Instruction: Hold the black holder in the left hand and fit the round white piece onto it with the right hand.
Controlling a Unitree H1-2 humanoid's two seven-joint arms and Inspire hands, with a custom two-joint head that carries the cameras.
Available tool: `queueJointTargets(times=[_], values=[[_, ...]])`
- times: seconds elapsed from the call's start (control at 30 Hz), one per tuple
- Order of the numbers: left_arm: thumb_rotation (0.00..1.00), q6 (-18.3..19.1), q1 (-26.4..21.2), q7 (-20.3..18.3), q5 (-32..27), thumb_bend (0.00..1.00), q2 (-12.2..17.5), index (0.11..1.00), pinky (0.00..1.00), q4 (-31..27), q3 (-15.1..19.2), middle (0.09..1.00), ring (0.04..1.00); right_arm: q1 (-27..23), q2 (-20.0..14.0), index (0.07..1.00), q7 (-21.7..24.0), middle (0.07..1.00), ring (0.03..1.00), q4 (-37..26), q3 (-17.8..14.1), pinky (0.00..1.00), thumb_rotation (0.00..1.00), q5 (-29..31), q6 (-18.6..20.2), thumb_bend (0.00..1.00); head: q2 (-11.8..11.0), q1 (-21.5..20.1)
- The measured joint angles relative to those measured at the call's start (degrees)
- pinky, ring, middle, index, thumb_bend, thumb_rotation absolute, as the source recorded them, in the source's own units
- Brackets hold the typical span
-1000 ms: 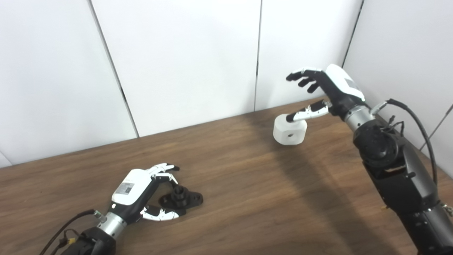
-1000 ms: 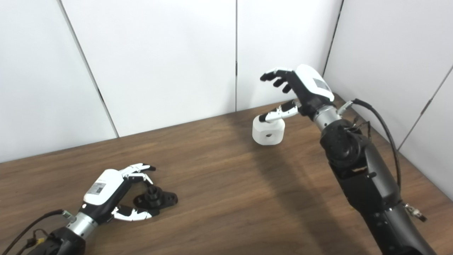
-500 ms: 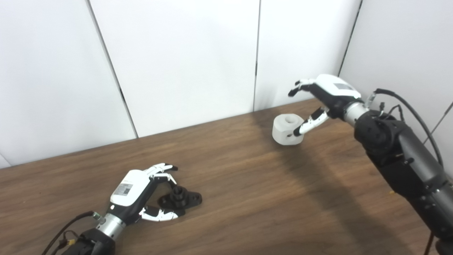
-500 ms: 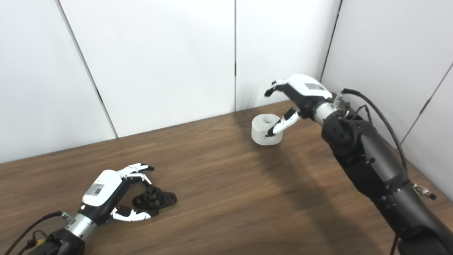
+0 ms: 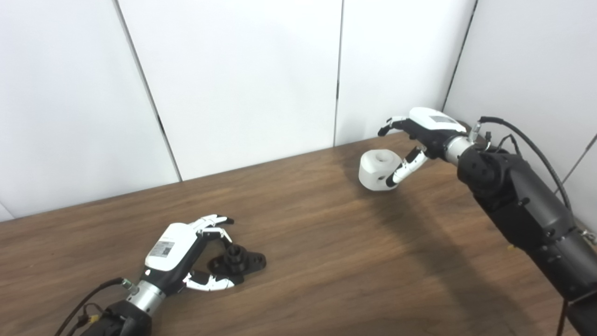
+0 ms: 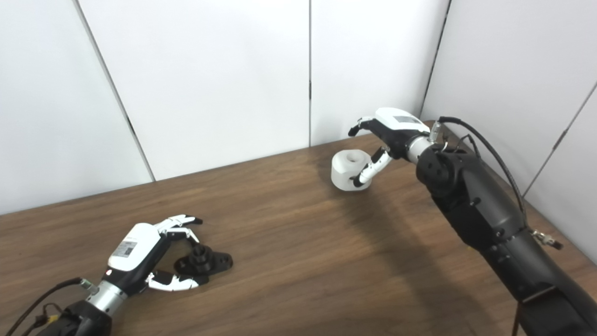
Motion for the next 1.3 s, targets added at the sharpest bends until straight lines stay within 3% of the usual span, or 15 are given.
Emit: queueJointTargets(times=[0.5,1.3], values=[[0.24,0.0,0.0,0.0,0.0,0.97,0.0,0.509,0.68,0.0,0.0,0.835,0.859,-2.1,1.2,0.818,-1.2,0.915,0.916,3.6,1.5,0.78,0.27,-1.4,-0.4,0.92,-0.3,0.4],[0.25,0.0,0.1,0.2,0.0,0.96,0.3,0.52,0.7,-0.2,-0.3,0.837,0.862,-6.3,2.8,0.788,-2.5,0.9,0.892,11.1,3.3,0.78,0.23,-2.1,-0.1,0.93,0.1,1.2]])
